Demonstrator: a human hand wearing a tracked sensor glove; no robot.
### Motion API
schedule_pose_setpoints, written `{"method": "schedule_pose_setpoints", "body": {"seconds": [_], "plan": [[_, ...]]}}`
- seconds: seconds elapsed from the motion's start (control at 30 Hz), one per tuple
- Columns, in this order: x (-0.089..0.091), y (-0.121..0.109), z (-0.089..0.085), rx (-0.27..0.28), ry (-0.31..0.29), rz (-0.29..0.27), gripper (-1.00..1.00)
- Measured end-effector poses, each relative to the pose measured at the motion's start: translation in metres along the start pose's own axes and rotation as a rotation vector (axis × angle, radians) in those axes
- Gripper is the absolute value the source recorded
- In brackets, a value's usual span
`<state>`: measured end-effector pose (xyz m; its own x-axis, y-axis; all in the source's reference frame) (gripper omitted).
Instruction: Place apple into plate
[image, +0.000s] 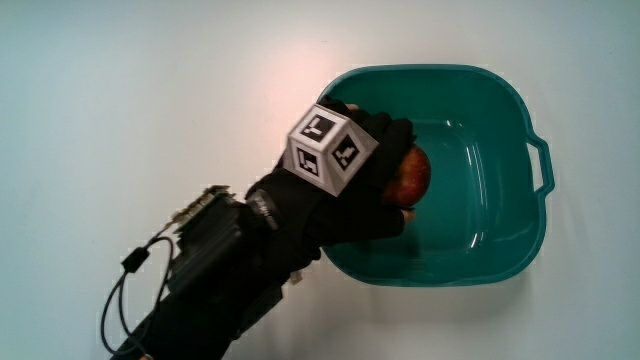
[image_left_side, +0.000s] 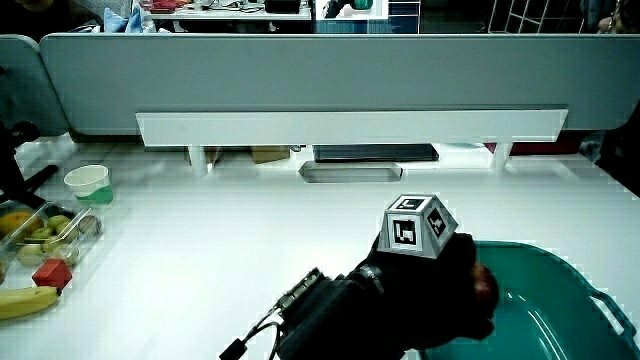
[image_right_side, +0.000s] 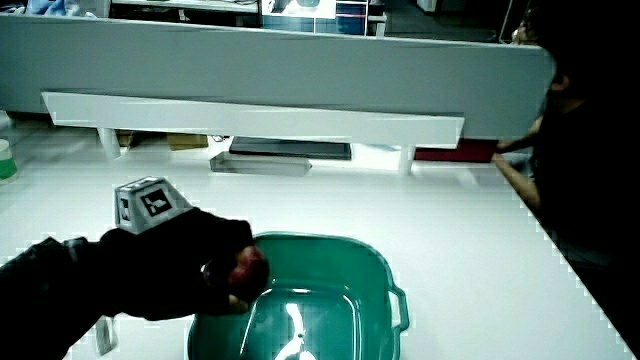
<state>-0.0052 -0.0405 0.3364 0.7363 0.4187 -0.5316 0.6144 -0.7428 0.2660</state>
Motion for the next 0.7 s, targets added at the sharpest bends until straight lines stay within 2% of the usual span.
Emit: {"method": "schedule_pose_setpoints", "body": {"seconds": [0.03,0.07,0.23,0.7], "plan": [[-0.002,0.003,-0.006,-0.011,-0.019,-0.007,0.00],[0.001,0.004,-0.006,-0.012,0.018,0.005,0.00],[0.004,0.010,-0.018,-0.077,0.020,0.037,0.00],[-0.001,0.020,-0.046,-0.129,0.047,0.050,0.00]]}}
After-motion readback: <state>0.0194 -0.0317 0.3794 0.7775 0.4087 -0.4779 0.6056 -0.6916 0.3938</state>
